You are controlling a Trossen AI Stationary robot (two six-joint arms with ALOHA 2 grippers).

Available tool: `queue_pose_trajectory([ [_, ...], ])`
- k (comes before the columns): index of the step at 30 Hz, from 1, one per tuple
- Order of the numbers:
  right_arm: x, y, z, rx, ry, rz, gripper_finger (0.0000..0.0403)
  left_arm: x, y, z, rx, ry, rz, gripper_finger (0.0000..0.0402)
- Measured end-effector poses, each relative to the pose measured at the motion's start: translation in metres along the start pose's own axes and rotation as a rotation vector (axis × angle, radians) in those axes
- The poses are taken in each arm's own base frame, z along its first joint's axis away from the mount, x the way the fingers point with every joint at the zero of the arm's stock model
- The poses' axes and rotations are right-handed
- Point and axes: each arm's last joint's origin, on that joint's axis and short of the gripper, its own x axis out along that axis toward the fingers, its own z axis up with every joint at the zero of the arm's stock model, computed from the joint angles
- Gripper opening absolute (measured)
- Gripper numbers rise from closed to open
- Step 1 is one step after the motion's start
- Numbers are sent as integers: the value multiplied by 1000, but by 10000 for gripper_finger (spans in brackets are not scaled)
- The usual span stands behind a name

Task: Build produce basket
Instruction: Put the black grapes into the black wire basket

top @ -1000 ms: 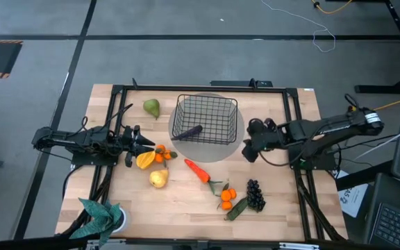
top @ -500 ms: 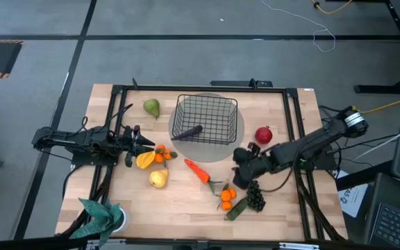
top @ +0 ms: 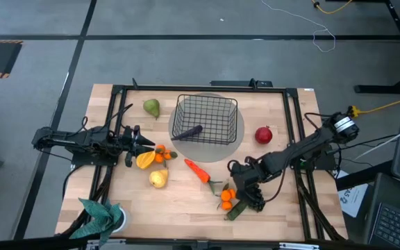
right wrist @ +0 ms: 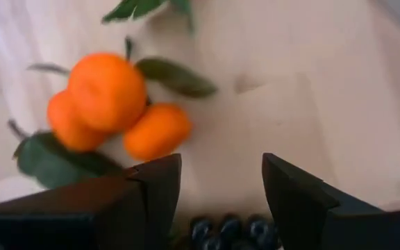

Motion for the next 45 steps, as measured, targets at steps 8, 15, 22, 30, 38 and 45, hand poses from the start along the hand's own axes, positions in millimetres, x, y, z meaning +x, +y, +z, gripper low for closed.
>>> queue_pose_trajectory([
  [8, -2, 3, -19, 170, 125, -47, 190, 0, 0, 0, 0, 0, 0, 110],
  [15, -5, -6, -34, 443, 213, -214, 190, 0, 0, 0, 0, 1, 0, 110],
  [22, -8, -12, -40, 537, 216, -318, 190, 0, 0, 0, 0, 0, 0, 110],
  [30, -7, -4, -43, 505, 172, -281, 190, 0, 0, 0, 0, 0, 0, 110],
  [38, -6, -1, -42, 478, 91, -295, 190, 0, 0, 0, 0, 0, 0, 110],
  [45, -5, -1, -41, 474, 57, -301, 190, 0, 0, 0, 0, 0, 0, 110],
])
